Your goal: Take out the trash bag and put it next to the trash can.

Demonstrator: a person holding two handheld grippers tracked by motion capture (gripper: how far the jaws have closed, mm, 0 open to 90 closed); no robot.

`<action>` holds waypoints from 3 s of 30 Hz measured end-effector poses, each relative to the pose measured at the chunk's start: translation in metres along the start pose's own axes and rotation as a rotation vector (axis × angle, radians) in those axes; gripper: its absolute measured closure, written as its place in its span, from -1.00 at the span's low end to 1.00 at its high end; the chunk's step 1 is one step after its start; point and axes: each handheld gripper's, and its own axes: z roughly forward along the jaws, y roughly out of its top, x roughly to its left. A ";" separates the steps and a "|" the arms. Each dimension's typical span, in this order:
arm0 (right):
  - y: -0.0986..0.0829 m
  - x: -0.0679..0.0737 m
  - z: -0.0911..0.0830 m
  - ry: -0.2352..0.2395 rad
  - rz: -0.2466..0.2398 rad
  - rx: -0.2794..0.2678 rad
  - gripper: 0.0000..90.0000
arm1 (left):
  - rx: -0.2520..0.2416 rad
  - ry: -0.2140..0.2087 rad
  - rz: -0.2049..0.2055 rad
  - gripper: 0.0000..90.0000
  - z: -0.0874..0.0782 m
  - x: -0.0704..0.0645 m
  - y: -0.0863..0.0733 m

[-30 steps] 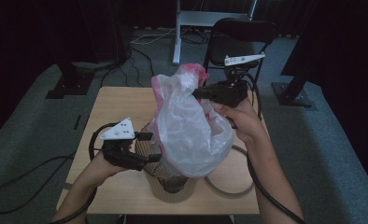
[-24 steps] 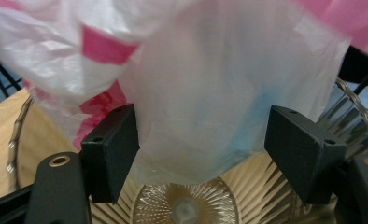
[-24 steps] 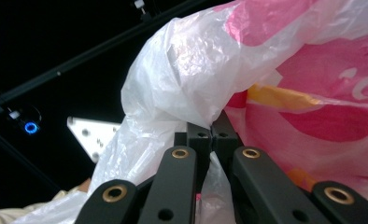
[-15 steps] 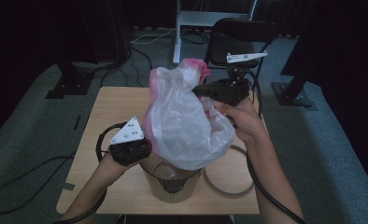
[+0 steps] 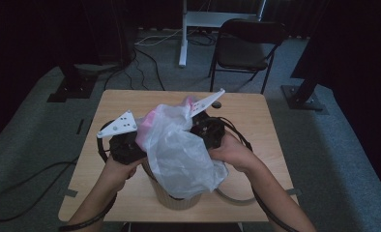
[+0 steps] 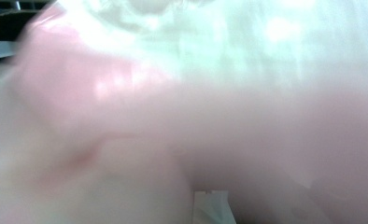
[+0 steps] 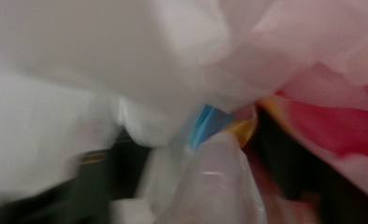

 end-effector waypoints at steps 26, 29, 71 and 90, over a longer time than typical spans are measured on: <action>0.044 -0.015 -0.125 -0.217 0.025 -0.244 0.98 | 0.090 0.239 -0.159 -0.94 -0.077 0.034 -0.090; 0.047 -0.022 -0.142 -0.296 0.050 -0.266 0.97 | 0.156 0.250 -0.213 -1.00 -0.074 0.042 -0.120; -0.096 -0.214 -0.032 -0.491 0.655 -0.120 -0.24 | 0.391 0.356 -0.221 -1.00 -0.032 0.062 -0.247; -0.131 -0.176 -0.081 -0.461 0.640 -0.304 -0.47 | 0.400 0.364 -0.243 -1.00 -0.031 0.064 -0.247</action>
